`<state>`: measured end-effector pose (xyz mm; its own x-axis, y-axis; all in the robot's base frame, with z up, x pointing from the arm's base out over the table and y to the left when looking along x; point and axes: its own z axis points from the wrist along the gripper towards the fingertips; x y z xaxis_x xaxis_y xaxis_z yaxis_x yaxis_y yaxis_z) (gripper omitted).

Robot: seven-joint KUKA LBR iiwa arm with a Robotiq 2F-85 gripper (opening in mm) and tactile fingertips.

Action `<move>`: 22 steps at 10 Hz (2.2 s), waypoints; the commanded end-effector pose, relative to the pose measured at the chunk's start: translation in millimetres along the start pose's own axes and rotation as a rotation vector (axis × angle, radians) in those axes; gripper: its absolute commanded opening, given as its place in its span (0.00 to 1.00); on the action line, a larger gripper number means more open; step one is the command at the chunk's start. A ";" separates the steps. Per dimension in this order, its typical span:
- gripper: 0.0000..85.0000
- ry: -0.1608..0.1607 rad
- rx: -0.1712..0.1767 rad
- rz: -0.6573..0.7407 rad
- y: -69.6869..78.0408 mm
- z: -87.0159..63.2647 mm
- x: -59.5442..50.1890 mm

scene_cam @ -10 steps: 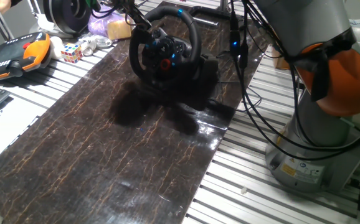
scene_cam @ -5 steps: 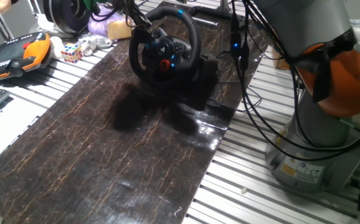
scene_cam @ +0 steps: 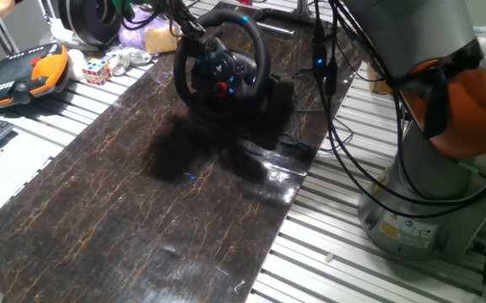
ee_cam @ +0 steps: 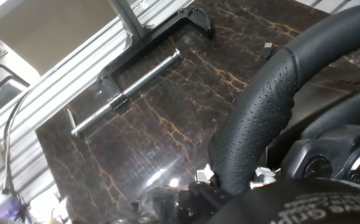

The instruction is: Rotate the steering wheel 90 degrees clockwise

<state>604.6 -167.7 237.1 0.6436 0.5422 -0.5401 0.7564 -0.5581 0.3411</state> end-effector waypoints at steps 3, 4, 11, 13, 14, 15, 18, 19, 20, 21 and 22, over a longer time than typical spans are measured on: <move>0.02 -0.004 0.008 0.019 -1.8 -1.2 -3.3; 0.02 -0.002 0.010 0.026 -2.5 -1.3 -4.7; 0.02 -0.018 0.025 0.040 -11.6 -10.4 -15.2; 0.02 -0.017 0.026 0.043 -12.2 -10.8 -15.9; 0.02 -0.019 0.028 0.043 -12.5 -11.1 -16.6; 0.02 -0.020 0.027 0.047 -13.5 -11.7 -17.7; 0.02 -0.024 0.040 0.073 -15.8 -12.2 -21.2; 0.02 -0.027 0.039 0.078 -16.7 -12.3 -22.8; 0.02 -0.031 0.038 0.080 -17.6 -12.1 -24.3; 0.02 -0.033 0.040 0.083 -18.0 -10.9 -25.8; 0.02 -0.037 0.045 0.086 -18.4 -10.3 -27.0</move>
<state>574.4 -165.3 254.0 0.7017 0.4678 -0.5374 0.6913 -0.6297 0.3544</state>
